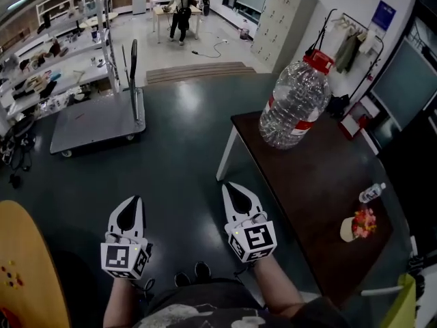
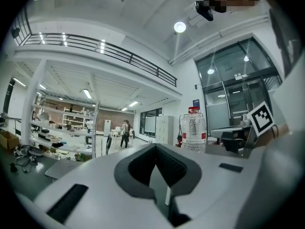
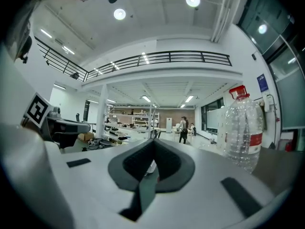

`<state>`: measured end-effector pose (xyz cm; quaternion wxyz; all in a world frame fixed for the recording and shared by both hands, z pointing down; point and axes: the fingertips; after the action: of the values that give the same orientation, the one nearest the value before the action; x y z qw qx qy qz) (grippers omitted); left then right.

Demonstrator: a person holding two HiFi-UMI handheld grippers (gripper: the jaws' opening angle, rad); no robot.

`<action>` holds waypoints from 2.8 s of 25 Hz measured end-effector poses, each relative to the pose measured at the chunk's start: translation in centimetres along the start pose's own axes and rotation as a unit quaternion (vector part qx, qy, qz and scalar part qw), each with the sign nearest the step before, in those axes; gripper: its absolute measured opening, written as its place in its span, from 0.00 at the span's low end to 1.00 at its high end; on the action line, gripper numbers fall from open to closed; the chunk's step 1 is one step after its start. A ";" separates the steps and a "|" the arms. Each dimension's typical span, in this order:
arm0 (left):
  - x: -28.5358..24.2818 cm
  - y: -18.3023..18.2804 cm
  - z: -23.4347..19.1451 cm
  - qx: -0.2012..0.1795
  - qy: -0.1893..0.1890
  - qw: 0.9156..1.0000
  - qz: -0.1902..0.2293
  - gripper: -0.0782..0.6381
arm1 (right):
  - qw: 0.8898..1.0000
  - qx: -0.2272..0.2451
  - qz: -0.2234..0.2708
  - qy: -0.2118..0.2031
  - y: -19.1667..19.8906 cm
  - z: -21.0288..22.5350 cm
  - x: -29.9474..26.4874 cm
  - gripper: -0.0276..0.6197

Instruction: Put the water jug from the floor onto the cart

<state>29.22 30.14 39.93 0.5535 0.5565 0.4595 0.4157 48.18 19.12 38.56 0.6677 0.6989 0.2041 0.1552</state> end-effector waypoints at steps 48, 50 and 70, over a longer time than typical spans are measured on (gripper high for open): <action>-26.3 -4.4 24.3 -0.012 0.107 0.994 0.029 0.12 | 0.962 0.218 -0.011 0.163 -8.1 35.6 4.9 0.03; -27.2 -4.4 24.7 -0.018 0.113 0.993 0.026 0.12 | 0.960 0.227 -0.012 0.163 -9.0 36.6 4.0 0.03; -44.5 -12.5 28.6 -0.017 0.237 0.969 0.065 0.12 | 0.957 0.216 -0.013 0.193 -17.8 43.4 -1.5 0.03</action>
<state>46.03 -20.20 28.29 0.4102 0.4611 0.5335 0.5784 66.74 -18.89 18.28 0.4508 0.7803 0.3670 0.2307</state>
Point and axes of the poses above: the fingertips, and each gripper's own axes: x backward along the fingers, z to its right, y out of its underside, and after that the axes turned 11 degrees about -y, right-handed
